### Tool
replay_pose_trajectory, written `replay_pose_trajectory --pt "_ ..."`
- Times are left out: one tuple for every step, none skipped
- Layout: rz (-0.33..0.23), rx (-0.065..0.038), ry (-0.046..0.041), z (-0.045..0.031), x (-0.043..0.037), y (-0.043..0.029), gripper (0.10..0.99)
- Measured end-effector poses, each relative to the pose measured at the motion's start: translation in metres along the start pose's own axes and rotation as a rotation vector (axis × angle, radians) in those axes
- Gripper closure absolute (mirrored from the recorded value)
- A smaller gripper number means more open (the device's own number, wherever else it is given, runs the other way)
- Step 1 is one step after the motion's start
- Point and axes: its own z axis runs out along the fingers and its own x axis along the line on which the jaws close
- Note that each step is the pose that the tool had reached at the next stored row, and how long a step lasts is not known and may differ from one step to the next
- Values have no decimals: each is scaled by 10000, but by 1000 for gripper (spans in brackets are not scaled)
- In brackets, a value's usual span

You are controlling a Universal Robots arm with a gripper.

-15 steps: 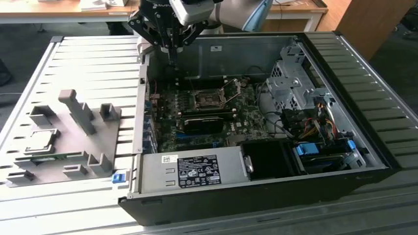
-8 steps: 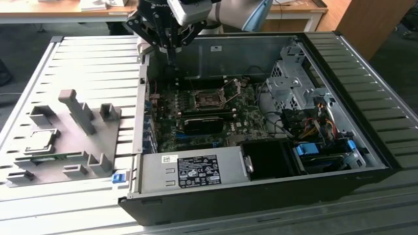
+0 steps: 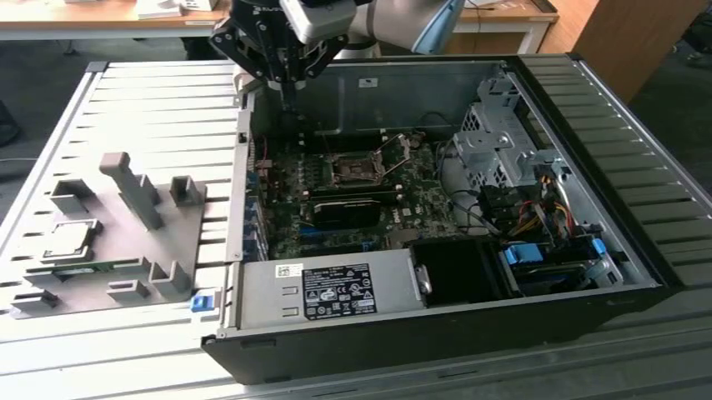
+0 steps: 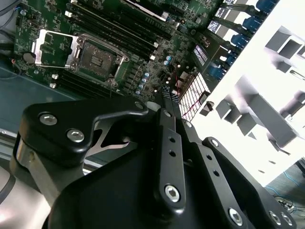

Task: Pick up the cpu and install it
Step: 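Reach for the cpu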

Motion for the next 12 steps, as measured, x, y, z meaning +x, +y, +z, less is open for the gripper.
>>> replay_pose_trajectory --pt "0 0 0 0 3 0 980" --pt "0 -1 0 0 7 0 980" --pt "0 0 0 0 10 -1 980" --pt "0 0 0 0 13 -1 980" --pt "0 0 0 0 18 -2 980" --pt "0 0 0 0 23 -2 980" --pt "-1 -1 -1 0 28 -2 980" --pt "0 -1 0 0 33 -2 980" --pt "0 -1 -1 -1 39 -3 980" --pt "0 0 0 -1 45 -4 980" --pt "0 -1 -1 -1 52 -4 980" --pt "0 0 -1 -1 59 -4 980"
